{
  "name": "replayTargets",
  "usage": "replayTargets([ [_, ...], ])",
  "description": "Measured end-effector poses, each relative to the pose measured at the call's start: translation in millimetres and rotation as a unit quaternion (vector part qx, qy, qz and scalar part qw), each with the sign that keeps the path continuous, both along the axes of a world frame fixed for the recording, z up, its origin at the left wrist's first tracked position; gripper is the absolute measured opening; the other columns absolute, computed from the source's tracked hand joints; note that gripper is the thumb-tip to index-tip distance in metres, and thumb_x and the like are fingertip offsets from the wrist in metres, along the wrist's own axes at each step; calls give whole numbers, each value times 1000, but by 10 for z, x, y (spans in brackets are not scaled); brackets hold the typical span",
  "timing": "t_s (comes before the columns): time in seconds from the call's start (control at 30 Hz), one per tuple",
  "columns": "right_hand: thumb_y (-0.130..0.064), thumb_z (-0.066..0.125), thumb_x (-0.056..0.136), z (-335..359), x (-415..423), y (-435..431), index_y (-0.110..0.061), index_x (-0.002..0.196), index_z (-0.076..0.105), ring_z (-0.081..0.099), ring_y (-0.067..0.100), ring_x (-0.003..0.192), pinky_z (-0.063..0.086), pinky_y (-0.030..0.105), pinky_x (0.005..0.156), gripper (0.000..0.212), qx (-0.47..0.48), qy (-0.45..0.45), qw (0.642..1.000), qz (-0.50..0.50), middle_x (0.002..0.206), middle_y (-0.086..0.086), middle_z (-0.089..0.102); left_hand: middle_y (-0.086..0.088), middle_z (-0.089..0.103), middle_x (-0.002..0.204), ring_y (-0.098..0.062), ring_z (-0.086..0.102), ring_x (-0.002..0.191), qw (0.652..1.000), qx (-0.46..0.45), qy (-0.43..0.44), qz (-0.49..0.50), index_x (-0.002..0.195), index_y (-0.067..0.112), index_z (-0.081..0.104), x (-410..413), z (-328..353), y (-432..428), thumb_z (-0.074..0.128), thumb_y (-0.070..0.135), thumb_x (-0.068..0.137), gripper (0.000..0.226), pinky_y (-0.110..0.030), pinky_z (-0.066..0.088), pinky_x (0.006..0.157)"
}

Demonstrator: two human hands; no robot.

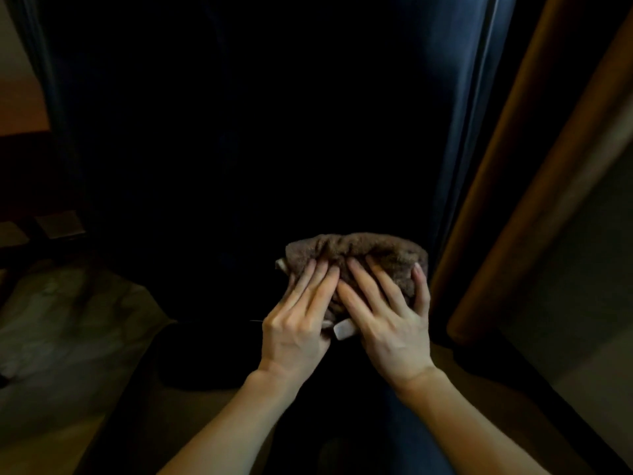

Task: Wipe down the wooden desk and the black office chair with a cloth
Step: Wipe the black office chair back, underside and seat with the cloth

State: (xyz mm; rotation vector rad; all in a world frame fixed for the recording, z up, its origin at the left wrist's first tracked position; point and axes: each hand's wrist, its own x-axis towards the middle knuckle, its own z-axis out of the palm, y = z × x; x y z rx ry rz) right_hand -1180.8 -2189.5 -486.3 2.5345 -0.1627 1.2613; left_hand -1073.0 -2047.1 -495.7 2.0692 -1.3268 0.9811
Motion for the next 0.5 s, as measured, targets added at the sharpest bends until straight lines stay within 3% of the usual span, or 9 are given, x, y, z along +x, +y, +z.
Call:
replayTargets([
  [0.13, -25, 51, 95, -284, -173, -193, -22, 148, 50, 36, 18, 144, 2, 54, 126, 53, -62, 76, 995, -7, 158, 2, 40, -11, 63, 140, -23, 57, 135, 999, 11, 21, -27, 133, 3, 67, -120, -297, -53, 69, 1, 79, 54, -41, 55, 104],
  [0.27, -22, 43, 92, -482, -282, -387, -18, 150, 42, 29, 19, 149, -3, 51, 127, 58, -76, 160, 984, 0, 159, 3, 40, -8, 70, 133, -20, 64, 127, 991, 74, 101, -50, 127, 5, 72, -186, -487, -164, 91, 1, 53, 77, -35, 54, 103],
  [0.37, -22, 42, 89, -642, -320, -414, -20, 151, 43, 27, 18, 150, -2, 50, 127, 62, -30, 199, 979, -7, 158, 2, 42, -5, 71, 131, -18, 66, 125, 983, 107, 141, -52, 126, 8, 74, -216, -562, -226, 92, 1, 49, 79, -34, 56, 101],
  [0.5, -26, 44, 84, -774, -320, -382, -22, 146, 52, 40, 23, 140, 11, 55, 124, 62, 70, 237, 969, -20, 146, 1, 56, -1, 73, 128, -15, 67, 123, 975, 137, 162, -69, 127, 13, 74, -216, -591, -246, 86, 3, 52, 77, -32, 55, 102],
])
